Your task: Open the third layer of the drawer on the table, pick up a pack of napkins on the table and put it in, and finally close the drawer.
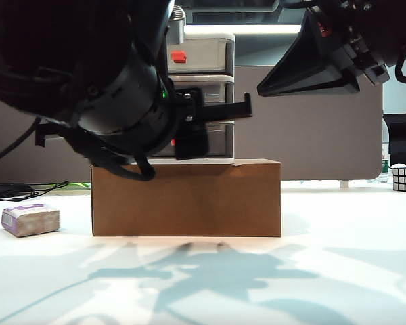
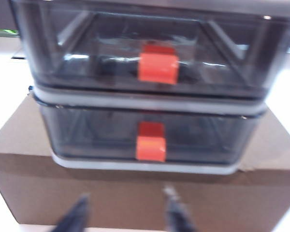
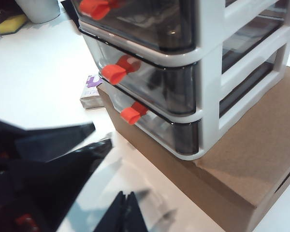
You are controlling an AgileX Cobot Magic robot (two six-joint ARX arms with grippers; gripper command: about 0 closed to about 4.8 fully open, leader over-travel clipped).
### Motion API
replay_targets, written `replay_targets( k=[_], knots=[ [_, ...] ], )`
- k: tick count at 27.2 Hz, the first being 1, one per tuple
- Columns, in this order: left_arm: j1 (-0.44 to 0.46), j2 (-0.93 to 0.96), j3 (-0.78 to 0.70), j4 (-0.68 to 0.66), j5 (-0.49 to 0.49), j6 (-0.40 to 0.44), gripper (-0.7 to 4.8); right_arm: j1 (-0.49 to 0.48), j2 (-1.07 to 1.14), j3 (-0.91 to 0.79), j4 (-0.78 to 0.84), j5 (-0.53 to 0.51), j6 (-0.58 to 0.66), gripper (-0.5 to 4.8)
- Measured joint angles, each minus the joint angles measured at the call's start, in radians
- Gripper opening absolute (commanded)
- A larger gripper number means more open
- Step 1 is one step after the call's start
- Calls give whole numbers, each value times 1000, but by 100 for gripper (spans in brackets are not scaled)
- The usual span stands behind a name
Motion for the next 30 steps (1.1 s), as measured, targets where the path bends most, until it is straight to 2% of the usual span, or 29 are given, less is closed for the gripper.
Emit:
replay_targets(
  k=[6,13,16,21,25,30],
  knots=[
    [69,4,0,9,121,-3,256,0,0,0,0,0,-1,-6],
    [72,4,5,32,120,-5,255,0,0,0,0,0,-5,-6],
    [72,18,50,34,121,0,255,0,0,0,0,1,-5,-6],
    [71,75,105,21,117,56,237,0,0,0,0,1,-5,-6],
    [71,81,113,16,58,61,236,0,1,0,0,1,-5,-6],
    [72,83,113,16,52,61,236,0,1,0,0,1,-5,-6]
  ],
)
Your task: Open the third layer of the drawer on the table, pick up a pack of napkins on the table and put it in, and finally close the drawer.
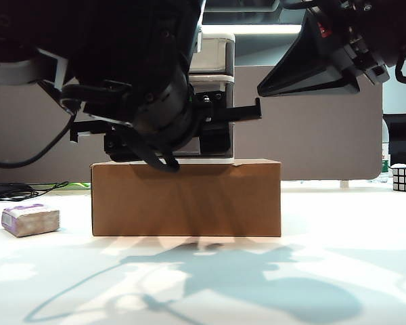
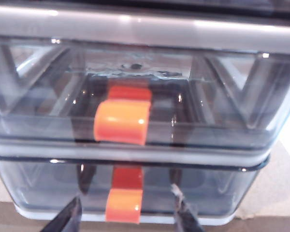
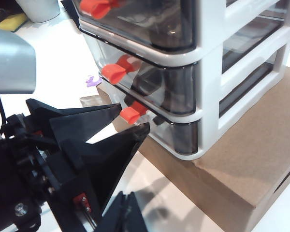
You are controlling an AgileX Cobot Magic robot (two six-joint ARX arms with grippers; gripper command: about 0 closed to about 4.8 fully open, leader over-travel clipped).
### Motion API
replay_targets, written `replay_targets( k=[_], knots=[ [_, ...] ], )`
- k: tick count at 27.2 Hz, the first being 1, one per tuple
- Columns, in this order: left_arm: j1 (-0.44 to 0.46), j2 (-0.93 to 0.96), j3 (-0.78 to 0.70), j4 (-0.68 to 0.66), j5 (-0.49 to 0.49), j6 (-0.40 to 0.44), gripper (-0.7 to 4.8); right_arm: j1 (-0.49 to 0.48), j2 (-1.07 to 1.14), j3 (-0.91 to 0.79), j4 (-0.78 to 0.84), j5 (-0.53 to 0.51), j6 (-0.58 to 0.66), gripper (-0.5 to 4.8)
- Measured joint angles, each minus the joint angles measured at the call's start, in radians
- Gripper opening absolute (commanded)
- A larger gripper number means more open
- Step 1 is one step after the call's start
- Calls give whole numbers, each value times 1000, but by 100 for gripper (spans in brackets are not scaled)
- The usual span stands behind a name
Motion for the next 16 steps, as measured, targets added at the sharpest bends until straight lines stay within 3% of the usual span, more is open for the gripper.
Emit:
replay_targets(
  k=[6,9,16],
  knots=[
    [31,4,0,-1,18,8,230,0,0,0,-1,0,0,-6],
    [32,5,0,-1,27,20,174,0,0,0,-1,0,0,-6],
    [32,5,0,11,48,26,176,0,0,0,-1,0,0,-6]
  ],
)
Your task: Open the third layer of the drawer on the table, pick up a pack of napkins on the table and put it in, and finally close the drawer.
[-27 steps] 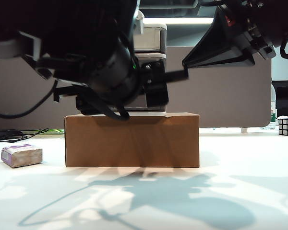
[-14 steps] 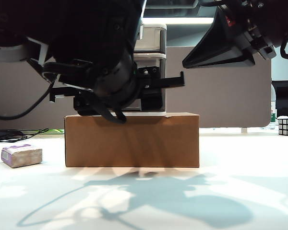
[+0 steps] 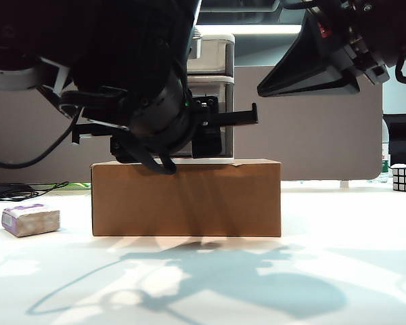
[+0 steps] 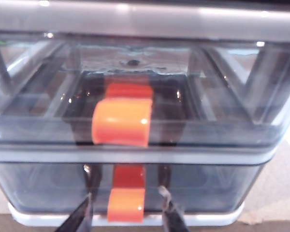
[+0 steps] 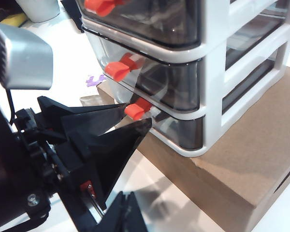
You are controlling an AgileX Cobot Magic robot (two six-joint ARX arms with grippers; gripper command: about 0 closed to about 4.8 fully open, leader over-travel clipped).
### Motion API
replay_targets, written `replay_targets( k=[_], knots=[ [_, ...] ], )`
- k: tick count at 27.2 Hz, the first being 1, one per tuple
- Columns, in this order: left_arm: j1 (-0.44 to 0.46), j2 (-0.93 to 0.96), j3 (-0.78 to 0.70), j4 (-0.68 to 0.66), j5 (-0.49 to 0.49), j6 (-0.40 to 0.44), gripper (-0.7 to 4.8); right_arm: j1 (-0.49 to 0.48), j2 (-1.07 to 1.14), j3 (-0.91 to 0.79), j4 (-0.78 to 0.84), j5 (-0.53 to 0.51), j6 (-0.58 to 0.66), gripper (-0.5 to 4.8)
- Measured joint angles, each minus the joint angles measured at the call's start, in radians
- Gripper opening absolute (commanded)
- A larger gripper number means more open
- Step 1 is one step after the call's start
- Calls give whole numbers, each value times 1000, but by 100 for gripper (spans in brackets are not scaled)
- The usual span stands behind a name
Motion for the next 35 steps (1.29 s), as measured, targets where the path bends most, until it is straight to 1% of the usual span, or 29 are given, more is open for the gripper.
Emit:
replay_targets(
  k=[4,15,19,24,28,31,35],
  knots=[
    [0,1,0,26,0,0,176,0,0,0,0,0,0,-6],
    [0,1,0,30,-1,23,175,0,0,0,-16,0,-3,-6],
    [0,1,0,35,-39,23,176,0,0,0,-16,0,-3,-6],
    [0,1,0,34,-45,23,176,0,0,0,-16,0,-4,-6],
    [0,1,0,34,-43,23,175,0,0,0,-16,0,-14,-6],
    [0,2,0,34,-6,23,175,0,0,0,-17,0,-14,-6],
    [0,1,0,34,2,23,174,0,0,0,-16,0,-14,-6]
  ],
)
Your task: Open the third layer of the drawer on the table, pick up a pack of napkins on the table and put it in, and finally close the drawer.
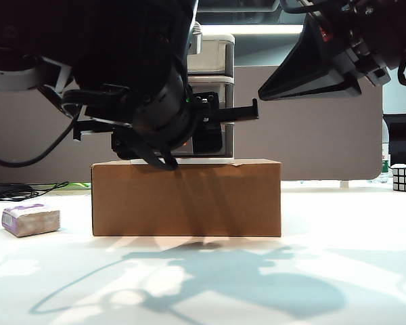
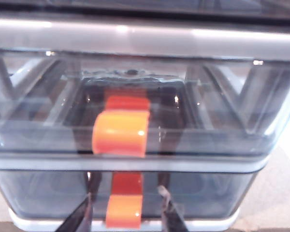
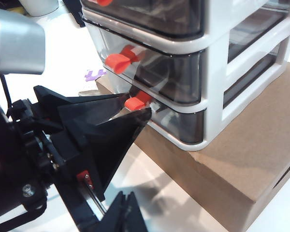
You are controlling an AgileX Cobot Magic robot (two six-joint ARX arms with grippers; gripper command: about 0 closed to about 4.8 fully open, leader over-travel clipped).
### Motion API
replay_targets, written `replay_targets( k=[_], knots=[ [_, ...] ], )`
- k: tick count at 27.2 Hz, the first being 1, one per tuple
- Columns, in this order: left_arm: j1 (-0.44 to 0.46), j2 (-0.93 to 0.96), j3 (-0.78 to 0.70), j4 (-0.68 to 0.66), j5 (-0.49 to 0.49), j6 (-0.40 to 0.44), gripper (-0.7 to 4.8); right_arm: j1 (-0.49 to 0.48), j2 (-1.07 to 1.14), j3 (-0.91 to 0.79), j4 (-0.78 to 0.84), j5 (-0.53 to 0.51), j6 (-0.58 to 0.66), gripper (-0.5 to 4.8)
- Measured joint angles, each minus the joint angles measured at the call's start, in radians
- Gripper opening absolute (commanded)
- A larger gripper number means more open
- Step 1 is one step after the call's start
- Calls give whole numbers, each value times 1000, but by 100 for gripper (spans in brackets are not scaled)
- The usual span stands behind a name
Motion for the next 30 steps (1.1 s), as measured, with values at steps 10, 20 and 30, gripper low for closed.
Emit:
replay_targets(
  k=[10,20,30],
  knots=[
    [0,0,0,0,-1,0,73,0,0,0,0,0,0,-6],
    [0,2,-1,3,-2,1,-6,0,0,0,0,0,-2,-6],
    [-100,2,-5,-6,-101,-1,-6,0,0,0,0,0,-3,-6]
  ],
)
